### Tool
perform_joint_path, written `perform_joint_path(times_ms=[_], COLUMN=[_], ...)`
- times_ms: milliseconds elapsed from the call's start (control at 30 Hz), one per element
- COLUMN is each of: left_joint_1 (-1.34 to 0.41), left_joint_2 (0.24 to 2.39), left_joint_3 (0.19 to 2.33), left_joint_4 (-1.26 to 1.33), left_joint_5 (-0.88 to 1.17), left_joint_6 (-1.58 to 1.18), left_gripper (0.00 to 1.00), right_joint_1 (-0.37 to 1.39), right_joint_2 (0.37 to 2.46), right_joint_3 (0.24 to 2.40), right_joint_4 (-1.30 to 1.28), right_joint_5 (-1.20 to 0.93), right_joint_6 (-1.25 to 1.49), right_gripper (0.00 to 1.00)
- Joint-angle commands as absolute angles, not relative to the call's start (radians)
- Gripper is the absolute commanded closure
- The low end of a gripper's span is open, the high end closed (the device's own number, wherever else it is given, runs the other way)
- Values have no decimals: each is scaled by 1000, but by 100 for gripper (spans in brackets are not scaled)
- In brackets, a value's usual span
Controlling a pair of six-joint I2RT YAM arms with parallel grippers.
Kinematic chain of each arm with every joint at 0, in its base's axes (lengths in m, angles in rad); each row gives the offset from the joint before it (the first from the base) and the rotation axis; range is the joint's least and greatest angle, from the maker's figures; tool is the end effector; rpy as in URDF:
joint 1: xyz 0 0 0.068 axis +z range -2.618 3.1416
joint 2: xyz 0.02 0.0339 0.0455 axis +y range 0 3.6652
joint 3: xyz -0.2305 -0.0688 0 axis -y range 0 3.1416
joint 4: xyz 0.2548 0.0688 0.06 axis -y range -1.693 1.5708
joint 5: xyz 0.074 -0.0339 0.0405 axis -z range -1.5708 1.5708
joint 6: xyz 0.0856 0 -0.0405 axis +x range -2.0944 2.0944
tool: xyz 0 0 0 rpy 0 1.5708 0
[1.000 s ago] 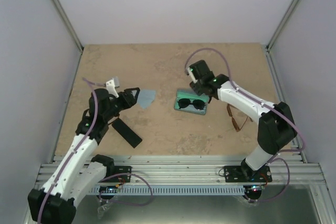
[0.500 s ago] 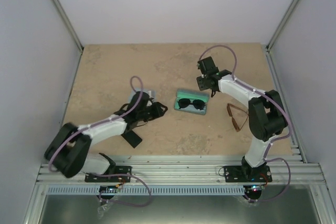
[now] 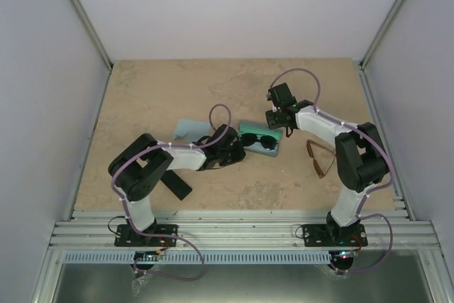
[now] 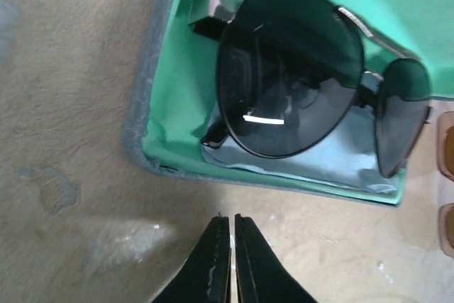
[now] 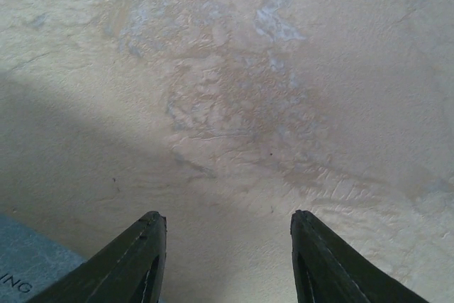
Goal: Organize the sunglasses
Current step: Close the sunglasses case at the center of the board.
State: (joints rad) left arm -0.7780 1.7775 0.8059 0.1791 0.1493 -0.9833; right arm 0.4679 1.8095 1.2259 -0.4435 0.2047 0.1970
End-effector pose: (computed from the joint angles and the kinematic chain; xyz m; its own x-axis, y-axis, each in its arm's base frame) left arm 0.2560 -0.2701 0.0495 -0.9208 -0.2483 -0.3010 0.0037 0.7658 -0.6431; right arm 0.3665 0.1657 0.1121 -0.8171 -0.1982 -0.5413 -0.1915 0.9790 -0.0693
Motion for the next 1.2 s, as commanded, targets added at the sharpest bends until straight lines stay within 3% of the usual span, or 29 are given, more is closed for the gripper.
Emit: perform_joint_path(times_ms=[0, 300, 833, 1000, 1167], left_joint_1=[-791, -792, -792, -792, -792], left_joint_2=[1829, 1870, 1882, 1804, 1670], left_joint_3=[844, 866, 840, 813, 796], left_joint_4=[157, 148, 210, 194, 111], left_joint_5=[101, 82, 93, 40, -74], left_joint_6=[-1017, -1031, -1074, -1071, -1046], left_gripper=[96, 99, 99, 99, 96], right_joint_1=[479, 543, 755, 755, 740], right_joint_2=[1776, 1747, 1734, 1647, 1561], right_joint_3=[1194, 1157, 1057, 1039, 1006], right_joint_4=[-440, -438, -383, -365, -334], right_joint_5=[159, 152, 367, 398, 271], right_joint_6=[211, 228, 337, 362, 348], right_gripper=[51, 51, 50, 46, 36])
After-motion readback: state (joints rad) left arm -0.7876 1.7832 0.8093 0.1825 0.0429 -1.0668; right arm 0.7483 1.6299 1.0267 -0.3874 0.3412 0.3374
